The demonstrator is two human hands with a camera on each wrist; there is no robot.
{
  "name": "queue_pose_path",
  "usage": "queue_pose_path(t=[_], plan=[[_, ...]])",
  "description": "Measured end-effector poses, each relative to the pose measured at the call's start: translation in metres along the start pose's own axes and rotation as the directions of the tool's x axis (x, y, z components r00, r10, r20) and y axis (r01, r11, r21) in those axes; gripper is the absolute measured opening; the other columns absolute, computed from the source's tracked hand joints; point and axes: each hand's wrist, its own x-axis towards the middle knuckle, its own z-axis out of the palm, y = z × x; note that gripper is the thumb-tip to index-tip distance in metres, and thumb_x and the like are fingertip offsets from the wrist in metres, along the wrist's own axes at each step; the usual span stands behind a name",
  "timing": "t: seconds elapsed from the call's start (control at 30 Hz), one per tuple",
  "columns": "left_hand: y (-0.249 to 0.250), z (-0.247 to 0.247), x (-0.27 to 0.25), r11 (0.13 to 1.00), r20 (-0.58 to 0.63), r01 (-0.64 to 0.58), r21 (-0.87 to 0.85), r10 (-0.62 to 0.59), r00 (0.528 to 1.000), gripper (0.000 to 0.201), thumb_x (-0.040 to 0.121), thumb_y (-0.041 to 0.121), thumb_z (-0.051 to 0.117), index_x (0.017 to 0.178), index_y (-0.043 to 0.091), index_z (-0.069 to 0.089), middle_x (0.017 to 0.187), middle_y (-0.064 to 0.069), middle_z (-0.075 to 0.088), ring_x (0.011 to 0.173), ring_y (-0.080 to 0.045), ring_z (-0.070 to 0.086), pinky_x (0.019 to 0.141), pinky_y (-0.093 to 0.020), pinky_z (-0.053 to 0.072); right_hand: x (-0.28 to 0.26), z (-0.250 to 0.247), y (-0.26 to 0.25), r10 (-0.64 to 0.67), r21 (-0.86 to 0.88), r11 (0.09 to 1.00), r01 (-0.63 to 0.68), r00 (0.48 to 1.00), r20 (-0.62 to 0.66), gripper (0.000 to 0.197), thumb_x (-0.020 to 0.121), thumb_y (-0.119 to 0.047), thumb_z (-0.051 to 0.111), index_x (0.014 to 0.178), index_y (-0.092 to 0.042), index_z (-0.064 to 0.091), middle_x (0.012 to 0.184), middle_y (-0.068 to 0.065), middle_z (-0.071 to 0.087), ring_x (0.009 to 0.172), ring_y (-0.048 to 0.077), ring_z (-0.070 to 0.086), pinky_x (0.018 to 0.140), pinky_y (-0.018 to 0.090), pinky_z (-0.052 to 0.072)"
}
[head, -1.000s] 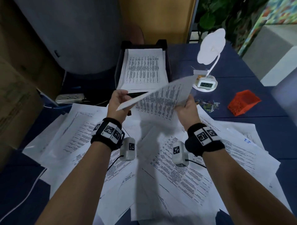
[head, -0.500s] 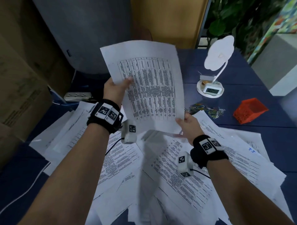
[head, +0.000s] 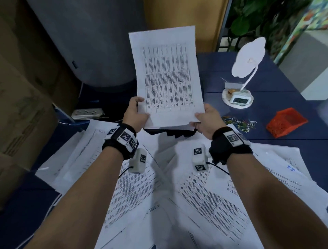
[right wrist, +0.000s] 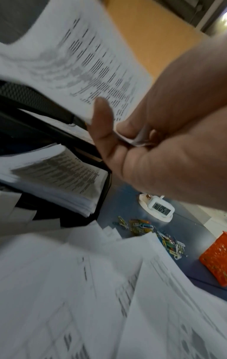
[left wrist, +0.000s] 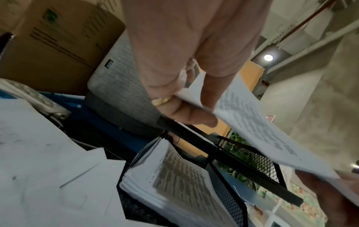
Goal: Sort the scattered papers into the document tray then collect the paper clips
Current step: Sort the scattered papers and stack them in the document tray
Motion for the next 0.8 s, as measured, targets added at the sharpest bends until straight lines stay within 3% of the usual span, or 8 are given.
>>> queue_pose_path(t=[0.13, 0.23, 0.3, 0.47, 0.57, 0.63, 0.7, 0.8], plan=[[0.010, 0.000, 0.028, 0.989, -0.023, -0.063, 0.136, 0.067, 0.998, 0.033, 0.089, 0.002, 0.052, 0.116, 0.021, 0.056, 0.090, -0.002, 0.057, 0.060, -0.011, 0.049, 0.048, -0.014, 0.045, 0.021, 0.007, -0.008, -0.061, -0.033, 0.998, 0.057, 0.991, -0.123, 0.033, 0.090, 0.011, 0.042, 0.117, -0.004, 0.055, 0.113, 0.011, 0.065, 0.090, 0.024, 0.066, 0.062, 0.026, 0.057], [0.021, -0.001, 0.049, 0.977, 0.114, -0.064, 0.203, 0.042, 0.993, 0.060, 0.083, 0.001, 0.054, 0.138, 0.024, 0.043, 0.128, -0.005, 0.053, 0.093, -0.020, 0.061, 0.077, -0.025, 0.054, 0.038, 0.009, -0.014, -0.103, -0.146, 0.987, 0.068, 0.962, -0.251, 0.020, 0.090, 0.004, 0.051, 0.105, -0.010, 0.056, 0.083, 0.008, 0.067, 0.051, 0.013, 0.061, 0.047, 0.023, 0.051], [0.027, 0.001, 0.060, 0.951, 0.186, -0.100, 0.291, 0.046, 0.982, 0.074, 0.081, -0.002, 0.056, 0.147, 0.021, 0.030, 0.148, -0.005, 0.036, 0.124, -0.023, 0.048, 0.101, -0.033, 0.045, 0.049, 0.010, -0.015, -0.122, -0.173, 0.982, 0.072, 0.946, -0.301, 0.019, 0.090, 0.005, 0.051, 0.100, -0.011, 0.054, 0.076, 0.006, 0.062, 0.046, 0.012, 0.057, 0.046, 0.024, 0.050], [0.032, 0.015, 0.082, 0.870, 0.117, -0.178, 0.460, 0.139, 0.983, 0.067, 0.085, -0.004, 0.057, 0.145, 0.008, 0.032, 0.151, -0.010, 0.029, 0.137, -0.023, 0.033, 0.109, -0.023, 0.026, 0.066, 0.013, -0.014, -0.165, -0.198, 0.975, 0.099, 0.922, -0.349, 0.020, 0.088, 0.006, 0.047, 0.097, -0.010, 0.055, 0.084, 0.011, 0.058, 0.053, 0.021, 0.060, 0.060, 0.036, 0.059], [0.028, 0.022, 0.086, 0.799, 0.100, -0.188, 0.571, 0.159, 0.982, 0.053, 0.086, 0.000, 0.057, 0.137, 0.002, 0.043, 0.147, -0.011, 0.030, 0.127, -0.026, 0.044, 0.104, -0.027, 0.034, 0.075, 0.012, -0.011, -0.210, -0.383, 0.921, 0.069, 0.917, -0.340, 0.016, 0.084, -0.005, 0.055, 0.095, -0.016, 0.061, 0.093, 0.016, 0.066, 0.067, 0.028, 0.066, 0.065, 0.039, 0.058], [0.025, 0.025, 0.083, 0.736, 0.086, -0.175, 0.654, 0.158, 0.984, 0.041, 0.086, 0.002, 0.058, 0.126, 0.002, 0.051, 0.146, -0.009, 0.029, 0.118, -0.029, 0.049, 0.097, -0.033, 0.042, 0.075, 0.010, -0.012, -0.277, -0.589, 0.806, 0.050, 0.913, -0.300, 0.020, 0.083, -0.011, 0.057, 0.100, -0.015, 0.069, 0.099, 0.012, 0.070, 0.089, 0.029, 0.067, 0.080, 0.033, 0.054], [0.022, 0.028, 0.078, 0.619, 0.079, -0.184, 0.764, 0.194, 0.978, 0.036, 0.084, 0.007, 0.062, 0.119, 0.005, 0.057, 0.144, -0.008, 0.030, 0.119, -0.030, 0.044, 0.096, -0.039, 0.042, 0.073, 0.007, -0.012, -0.323, -0.722, 0.691, 0.036, 0.909, -0.265, 0.023, 0.086, -0.011, 0.057, 0.103, -0.010, 0.072, 0.105, 0.009, 0.070, 0.100, 0.025, 0.063, 0.085, 0.025, 0.046], [0.018, 0.030, 0.073, 0.395, 0.124, -0.228, 0.890, 0.271, 0.955, 0.031, 0.087, 0.022, 0.060, 0.116, 0.014, 0.064, 0.135, -0.007, 0.040, 0.122, -0.029, 0.037, 0.102, -0.042, 0.031, 0.067, 0.006, -0.011, -0.370, -0.767, 0.638, 0.063, 0.899, -0.234, 0.022, 0.087, -0.012, 0.057, 0.102, -0.007, 0.072, 0.106, 0.010, 0.070, 0.099, 0.025, 0.063, 0.079, 0.021, 0.043]])
